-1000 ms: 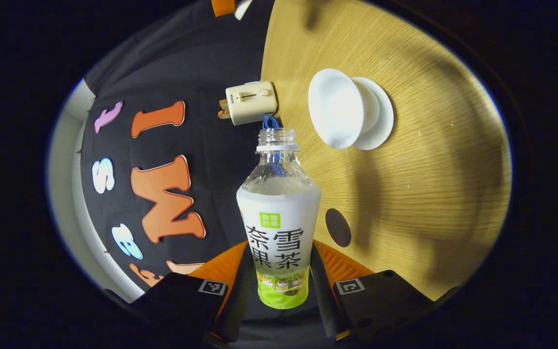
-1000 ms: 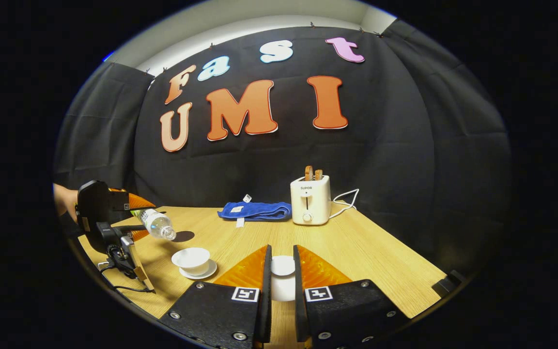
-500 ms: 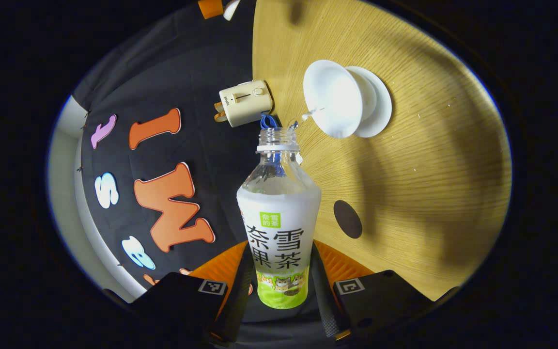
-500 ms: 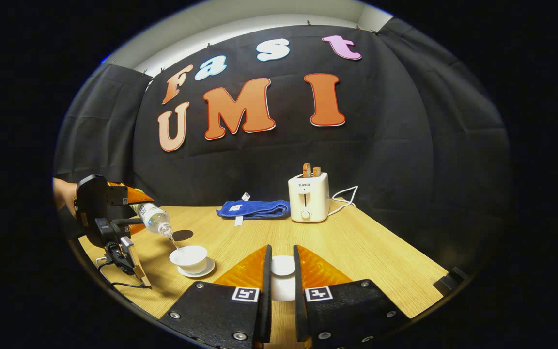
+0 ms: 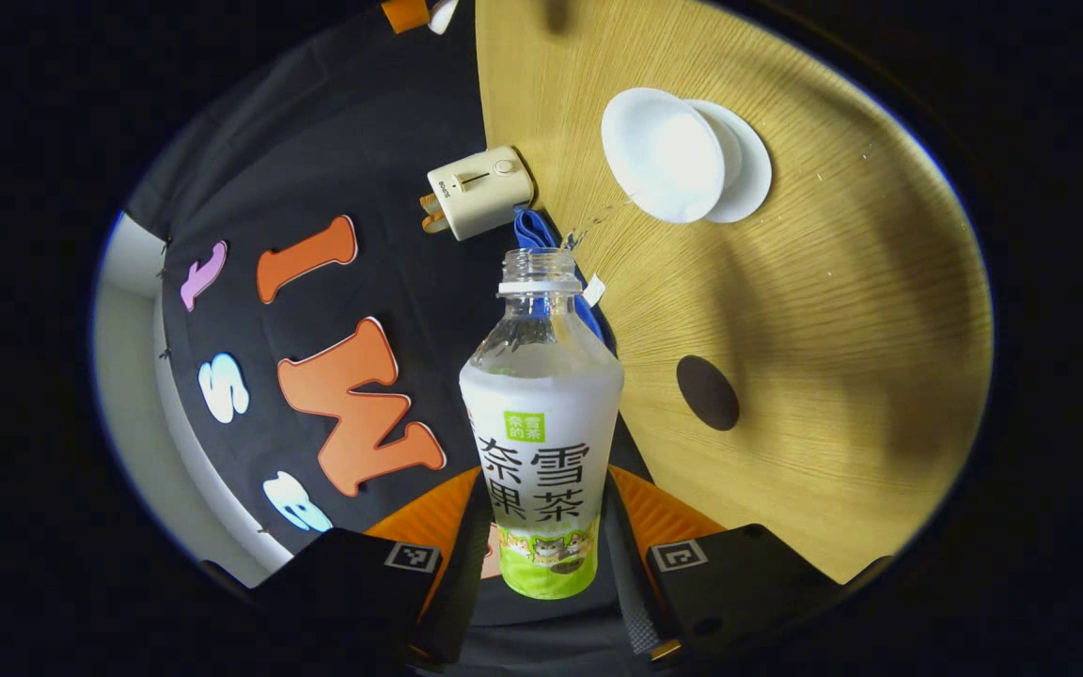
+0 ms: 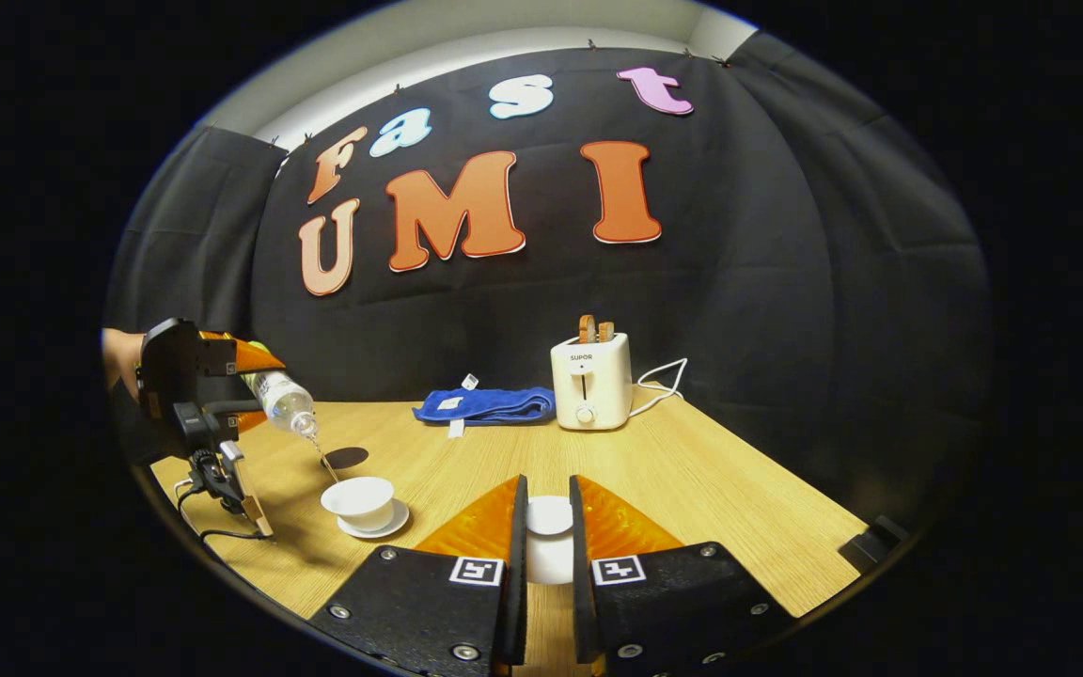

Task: Open the teacup lid with one hand, grasp the water bottle and pour water into the teacup with the other hand; after pouring, place the water bottle on the coaster and then close the teacup lid.

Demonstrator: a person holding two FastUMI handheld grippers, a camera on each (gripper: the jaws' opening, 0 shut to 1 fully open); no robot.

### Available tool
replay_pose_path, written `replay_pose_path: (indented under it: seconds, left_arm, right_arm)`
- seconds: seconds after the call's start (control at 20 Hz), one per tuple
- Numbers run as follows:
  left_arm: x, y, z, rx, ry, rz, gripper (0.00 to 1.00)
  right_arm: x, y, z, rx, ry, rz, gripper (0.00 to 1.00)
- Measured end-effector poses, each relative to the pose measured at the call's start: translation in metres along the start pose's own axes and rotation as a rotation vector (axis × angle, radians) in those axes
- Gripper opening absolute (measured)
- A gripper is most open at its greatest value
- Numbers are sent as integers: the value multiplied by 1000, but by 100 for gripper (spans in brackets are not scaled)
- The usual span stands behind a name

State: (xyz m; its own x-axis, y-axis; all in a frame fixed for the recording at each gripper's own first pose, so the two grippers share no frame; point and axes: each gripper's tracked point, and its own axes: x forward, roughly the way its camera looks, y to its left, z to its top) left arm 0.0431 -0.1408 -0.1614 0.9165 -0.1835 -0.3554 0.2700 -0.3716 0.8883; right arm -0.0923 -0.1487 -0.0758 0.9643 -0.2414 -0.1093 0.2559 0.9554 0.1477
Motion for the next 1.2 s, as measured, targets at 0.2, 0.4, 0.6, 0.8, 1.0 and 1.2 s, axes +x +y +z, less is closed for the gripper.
replay_pose_path:
  seconds: [0.2,0.4,0.6,0.8,1.0,1.2]
  left_arm:
    - [-1,5,-1,49,8,33,67]
    - [-10,5,4,115,19,80,65]
    - [-27,-11,26,165,-6,81,65]
    - [-15,-21,51,207,-40,77,65]
    - [-15,-30,71,221,-77,71,66]
    - [-11,-41,78,207,-91,53,65]
  right_arm:
    - [0,0,1,0,3,2,20]
    - [-1,1,1,0,0,5,20]
    - [-3,3,-1,-11,1,7,20]
    - [-6,3,2,-6,-3,10,20]
    - [-8,2,1,-7,0,1,20]
    - [-8,3,0,-15,4,0,20]
